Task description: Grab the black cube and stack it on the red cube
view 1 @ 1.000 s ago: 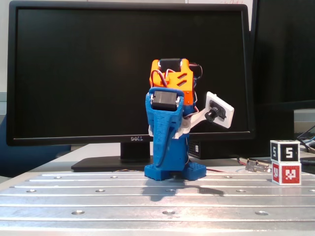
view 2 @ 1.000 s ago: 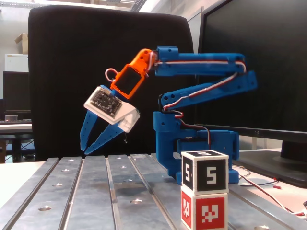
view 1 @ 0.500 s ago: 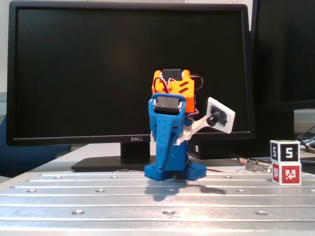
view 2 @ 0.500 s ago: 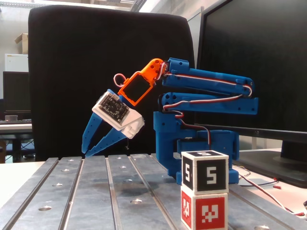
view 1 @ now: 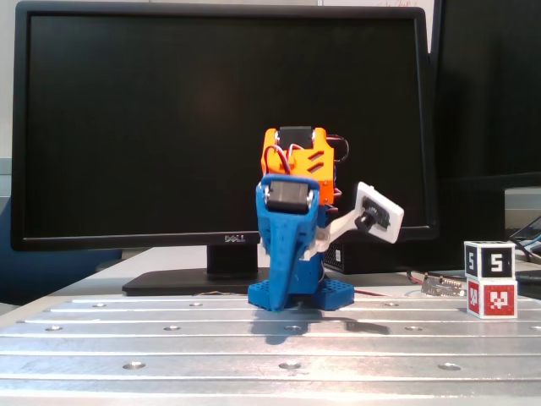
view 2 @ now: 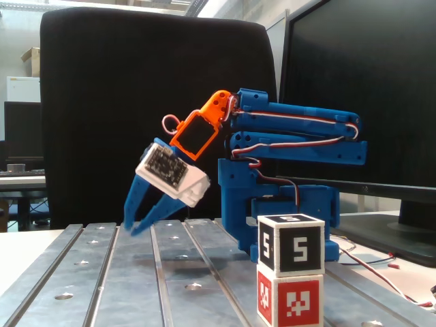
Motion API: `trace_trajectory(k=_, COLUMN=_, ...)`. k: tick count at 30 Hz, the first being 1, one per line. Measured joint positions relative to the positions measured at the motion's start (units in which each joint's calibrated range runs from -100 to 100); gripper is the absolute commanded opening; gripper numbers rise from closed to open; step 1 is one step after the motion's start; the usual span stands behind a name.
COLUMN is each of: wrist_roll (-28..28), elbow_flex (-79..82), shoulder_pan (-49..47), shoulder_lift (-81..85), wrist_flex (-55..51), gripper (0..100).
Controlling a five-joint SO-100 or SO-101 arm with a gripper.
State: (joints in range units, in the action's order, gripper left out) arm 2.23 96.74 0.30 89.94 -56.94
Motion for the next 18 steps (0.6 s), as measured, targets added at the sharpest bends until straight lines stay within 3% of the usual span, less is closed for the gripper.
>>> trace_trajectory(k=18, wrist_roll=-0.2, elbow_flex=3.2, shoulder_pan=0.1, shoulder_lift=0.0, wrist_flex=-0.3, gripper=1)
